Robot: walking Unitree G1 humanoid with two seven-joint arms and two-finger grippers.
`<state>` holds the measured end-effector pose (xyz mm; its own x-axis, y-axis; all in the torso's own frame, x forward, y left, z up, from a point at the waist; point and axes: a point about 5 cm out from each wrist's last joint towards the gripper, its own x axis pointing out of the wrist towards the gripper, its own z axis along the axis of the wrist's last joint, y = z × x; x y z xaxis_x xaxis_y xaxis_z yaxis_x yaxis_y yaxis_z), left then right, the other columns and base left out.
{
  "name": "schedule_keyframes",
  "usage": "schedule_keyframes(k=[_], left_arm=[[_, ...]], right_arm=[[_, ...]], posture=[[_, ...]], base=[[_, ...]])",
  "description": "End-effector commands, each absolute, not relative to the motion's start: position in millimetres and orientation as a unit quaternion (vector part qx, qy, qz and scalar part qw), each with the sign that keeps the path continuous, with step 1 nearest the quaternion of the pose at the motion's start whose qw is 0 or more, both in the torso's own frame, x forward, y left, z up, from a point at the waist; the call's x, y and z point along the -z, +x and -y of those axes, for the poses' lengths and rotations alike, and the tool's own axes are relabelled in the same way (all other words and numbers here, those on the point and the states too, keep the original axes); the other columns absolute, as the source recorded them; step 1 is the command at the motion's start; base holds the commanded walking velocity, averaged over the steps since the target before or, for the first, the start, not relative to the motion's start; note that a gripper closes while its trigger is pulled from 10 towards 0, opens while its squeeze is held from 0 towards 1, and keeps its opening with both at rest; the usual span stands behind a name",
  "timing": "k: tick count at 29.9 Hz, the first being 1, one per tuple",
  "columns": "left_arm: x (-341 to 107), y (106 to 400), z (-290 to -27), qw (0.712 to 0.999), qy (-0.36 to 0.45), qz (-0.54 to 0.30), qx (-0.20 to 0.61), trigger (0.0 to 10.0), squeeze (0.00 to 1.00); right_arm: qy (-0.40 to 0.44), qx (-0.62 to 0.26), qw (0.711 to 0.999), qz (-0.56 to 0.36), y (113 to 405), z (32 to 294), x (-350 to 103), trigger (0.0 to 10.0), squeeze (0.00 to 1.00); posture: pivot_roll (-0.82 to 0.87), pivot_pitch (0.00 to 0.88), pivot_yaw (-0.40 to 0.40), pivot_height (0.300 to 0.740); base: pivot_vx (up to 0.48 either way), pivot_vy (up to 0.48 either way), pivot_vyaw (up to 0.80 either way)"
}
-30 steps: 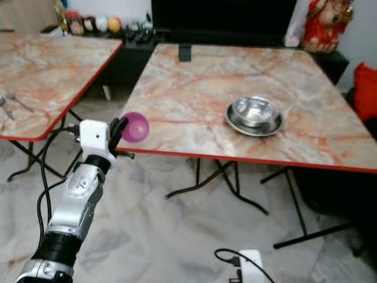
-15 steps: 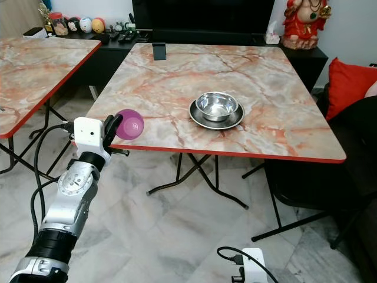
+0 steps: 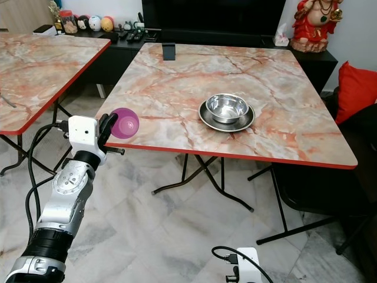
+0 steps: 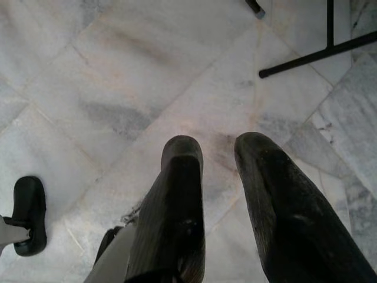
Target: Setting the table
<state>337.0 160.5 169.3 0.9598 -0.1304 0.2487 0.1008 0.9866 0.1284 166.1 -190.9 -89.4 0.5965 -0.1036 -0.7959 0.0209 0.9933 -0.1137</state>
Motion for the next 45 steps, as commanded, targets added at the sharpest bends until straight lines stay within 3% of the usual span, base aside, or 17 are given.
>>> schedule_keyframes(k=[1, 31, 45], left_arm=[[-171.9, 339.2, -158.4, 0.988, 0.054, 0.131, 0.063, 10.0, 0.0], [-173.6, 340.9, -151.7, 0.987, 0.043, 0.136, 0.07, 10.0, 0.0], [-175.3, 341.9, -153.3, 0.987, 0.045, 0.138, 0.067, 10.0, 0.0]], right_arm=[[-0.046, 0.04, 0.894, -0.445, 168.3, 192.9, 88.2, 10.0, 0.0], [-0.043, 0.043, 0.893, -0.446, 170.0, 194.9, 87.4, 10.0, 0.0], [-0.041, 0.04, 0.895, -0.442, 170.5, 194.5, 87.0, 10.0, 0.0]], posture=[[0.06, 0.0, -0.029, 0.731], [0.07, 0.0, -0.039, 0.731], [0.07, 0.0, -0.041, 0.731]], base=[[0.285, 0.0, 0.0], [0.297, 0.0, 0.0], [0.297, 0.0, -0.53]])
